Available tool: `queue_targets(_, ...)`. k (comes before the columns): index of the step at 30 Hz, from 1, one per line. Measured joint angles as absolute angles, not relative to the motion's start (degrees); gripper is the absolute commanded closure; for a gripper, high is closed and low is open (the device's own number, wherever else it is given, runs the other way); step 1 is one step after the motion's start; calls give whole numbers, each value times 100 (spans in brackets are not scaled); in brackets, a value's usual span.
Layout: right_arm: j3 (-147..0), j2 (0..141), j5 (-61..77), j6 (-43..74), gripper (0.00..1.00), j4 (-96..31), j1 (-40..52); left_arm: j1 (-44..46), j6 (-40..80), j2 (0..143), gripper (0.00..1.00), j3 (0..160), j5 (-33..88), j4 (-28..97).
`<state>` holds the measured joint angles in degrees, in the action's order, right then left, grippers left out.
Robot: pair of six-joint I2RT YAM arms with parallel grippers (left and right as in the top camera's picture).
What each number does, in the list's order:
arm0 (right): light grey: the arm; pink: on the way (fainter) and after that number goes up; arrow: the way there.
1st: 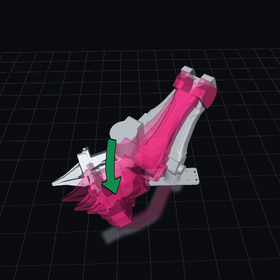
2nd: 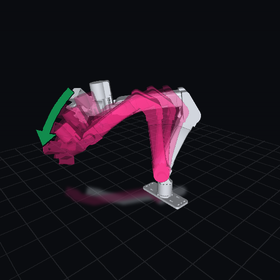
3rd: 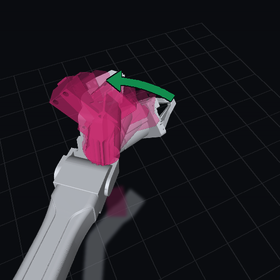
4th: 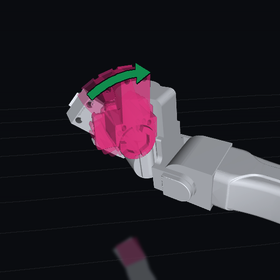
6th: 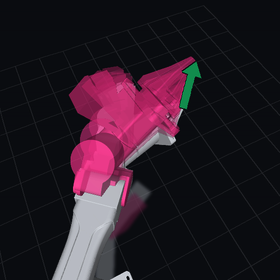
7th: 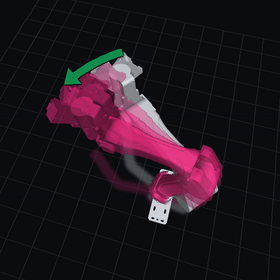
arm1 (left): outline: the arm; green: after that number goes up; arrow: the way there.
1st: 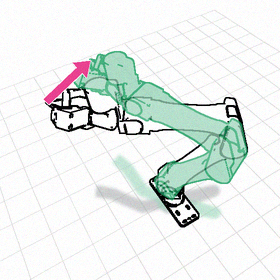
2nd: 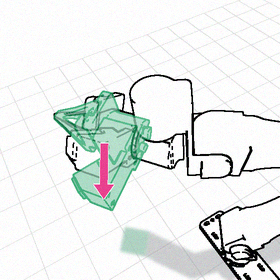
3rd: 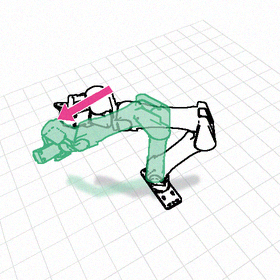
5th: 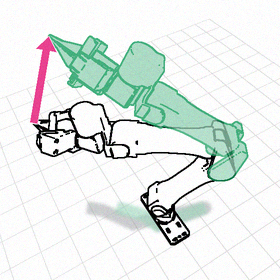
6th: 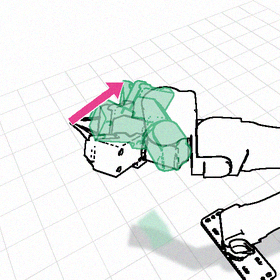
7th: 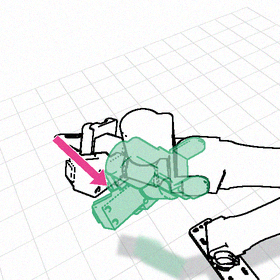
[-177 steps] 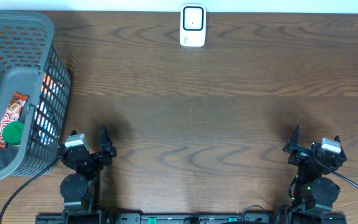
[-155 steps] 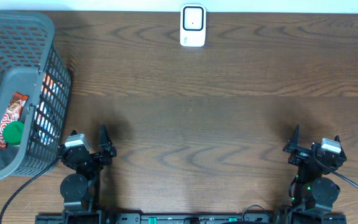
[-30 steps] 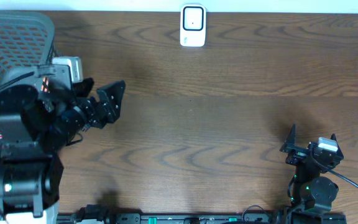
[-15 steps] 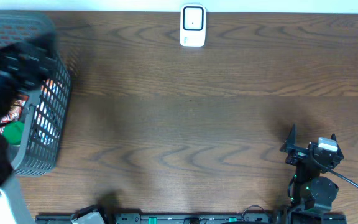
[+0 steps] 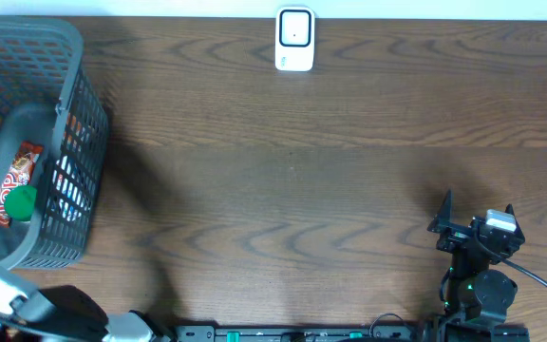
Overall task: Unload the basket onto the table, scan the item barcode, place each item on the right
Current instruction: 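Reach the left gripper into the basket over the green-capped jar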
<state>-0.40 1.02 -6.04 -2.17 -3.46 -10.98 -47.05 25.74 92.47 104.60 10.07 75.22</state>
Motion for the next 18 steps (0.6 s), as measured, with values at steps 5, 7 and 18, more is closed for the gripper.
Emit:
queue_targets(5, -38, 102, -604, -217, 1, -346, -1098, -4705, 2635, 9638, 21, 10405, 674, 7542)
queue_targets(7, -38, 102, -602, -217, 1, -346, -1098, -4705, 2659, 9780, 21, 10313, 587, 7535)
queue_targets(18, -38, 102, -604, -217, 1, -346, -1098, -4705, 2681, 9998, 12, 8685, 436, 6254)
